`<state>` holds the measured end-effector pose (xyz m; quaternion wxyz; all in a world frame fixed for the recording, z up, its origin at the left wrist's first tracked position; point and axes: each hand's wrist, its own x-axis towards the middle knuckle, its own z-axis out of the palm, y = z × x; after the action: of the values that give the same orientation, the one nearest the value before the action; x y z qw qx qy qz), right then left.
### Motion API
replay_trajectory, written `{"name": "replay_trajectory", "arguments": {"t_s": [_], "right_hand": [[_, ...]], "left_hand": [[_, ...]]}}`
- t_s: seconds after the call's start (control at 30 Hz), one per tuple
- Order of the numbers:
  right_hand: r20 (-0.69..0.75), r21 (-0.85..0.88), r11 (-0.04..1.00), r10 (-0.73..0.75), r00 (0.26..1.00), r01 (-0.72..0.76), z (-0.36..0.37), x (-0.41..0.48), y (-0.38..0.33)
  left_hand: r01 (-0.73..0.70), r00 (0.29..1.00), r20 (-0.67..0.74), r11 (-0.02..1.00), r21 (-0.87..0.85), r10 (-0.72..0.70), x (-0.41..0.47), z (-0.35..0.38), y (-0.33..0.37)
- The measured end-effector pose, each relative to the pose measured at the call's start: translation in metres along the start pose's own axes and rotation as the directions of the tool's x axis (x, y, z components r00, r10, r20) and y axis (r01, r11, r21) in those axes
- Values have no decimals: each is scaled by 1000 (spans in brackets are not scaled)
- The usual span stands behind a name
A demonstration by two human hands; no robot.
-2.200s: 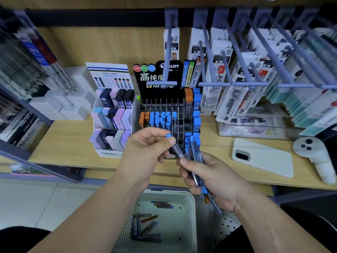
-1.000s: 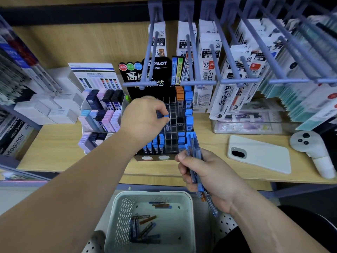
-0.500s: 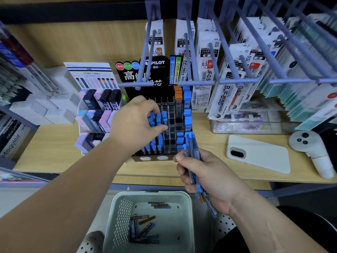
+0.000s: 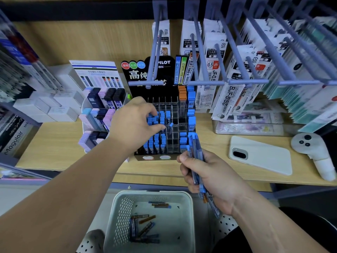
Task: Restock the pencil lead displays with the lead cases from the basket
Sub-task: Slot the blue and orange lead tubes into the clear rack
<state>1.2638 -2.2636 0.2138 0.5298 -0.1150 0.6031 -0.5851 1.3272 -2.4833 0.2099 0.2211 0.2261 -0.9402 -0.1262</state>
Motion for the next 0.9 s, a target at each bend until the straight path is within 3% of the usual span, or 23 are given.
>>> {"name": "replay_trajectory", "arguments": {"t_s": [0.23, 0.57, 0.77, 0.9], "right_hand": [[4, -15, 1000, -1, 1000, 1, 1, 2, 1], [-4, -16, 1000, -13, 1000, 12, 0, 0, 0], [6, -5, 1000, -6, 1000, 6, 0, 0, -1], [4, -1, 1000, -2, 1000, 2, 0, 0, 0]], "left_hand": [[-67, 995, -65, 997, 34, 69, -9, 7, -8], [-17, 999, -39, 1000, -1, 17, -7, 7, -1], [-84, 993, -86, 992, -92, 76, -10, 5, 14], [-75, 993, -94, 996, -52, 70, -11, 17, 26]]}}
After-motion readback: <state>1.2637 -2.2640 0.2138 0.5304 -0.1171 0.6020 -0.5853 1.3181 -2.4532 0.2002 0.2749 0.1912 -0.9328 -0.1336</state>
